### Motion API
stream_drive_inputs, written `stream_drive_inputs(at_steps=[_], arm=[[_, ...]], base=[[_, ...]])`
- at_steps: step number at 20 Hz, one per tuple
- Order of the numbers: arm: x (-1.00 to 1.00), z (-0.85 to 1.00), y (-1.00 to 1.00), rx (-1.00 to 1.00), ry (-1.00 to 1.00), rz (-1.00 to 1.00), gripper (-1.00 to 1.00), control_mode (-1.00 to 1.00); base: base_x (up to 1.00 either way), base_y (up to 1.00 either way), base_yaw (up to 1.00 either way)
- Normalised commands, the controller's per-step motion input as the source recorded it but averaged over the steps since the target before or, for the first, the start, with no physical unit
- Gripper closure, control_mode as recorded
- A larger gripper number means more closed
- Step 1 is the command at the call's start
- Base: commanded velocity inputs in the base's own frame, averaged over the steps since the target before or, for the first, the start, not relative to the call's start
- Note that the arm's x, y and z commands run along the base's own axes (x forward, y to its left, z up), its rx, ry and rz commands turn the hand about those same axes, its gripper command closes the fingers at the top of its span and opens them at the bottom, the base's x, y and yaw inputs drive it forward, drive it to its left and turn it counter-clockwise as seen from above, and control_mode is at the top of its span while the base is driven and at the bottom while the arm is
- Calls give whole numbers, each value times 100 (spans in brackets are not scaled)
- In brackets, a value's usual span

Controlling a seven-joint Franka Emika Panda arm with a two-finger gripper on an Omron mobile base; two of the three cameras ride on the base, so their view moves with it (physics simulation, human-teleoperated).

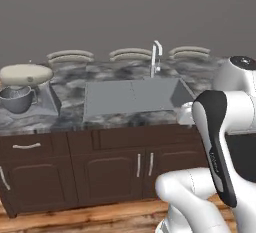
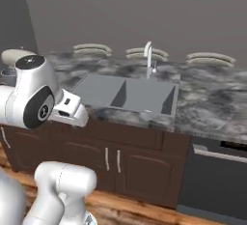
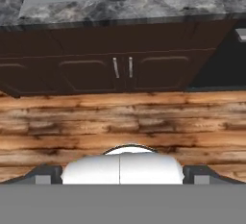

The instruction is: Navigate to the sink.

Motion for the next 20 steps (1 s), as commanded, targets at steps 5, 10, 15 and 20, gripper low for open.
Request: stream_drive_inputs(at_steps=[5, 10, 15, 20], arm=[[0, 0, 0, 0, 0, 0, -100, 100], [0, 0, 0, 0, 0, 0, -100, 100], [0, 0, 0, 0, 0, 0, -100, 100], [0, 0, 0, 0, 0, 0, -100, 100]], base=[[95, -39, -3], [78, -47, 3], [54, -62, 4], [39, -39, -8]])
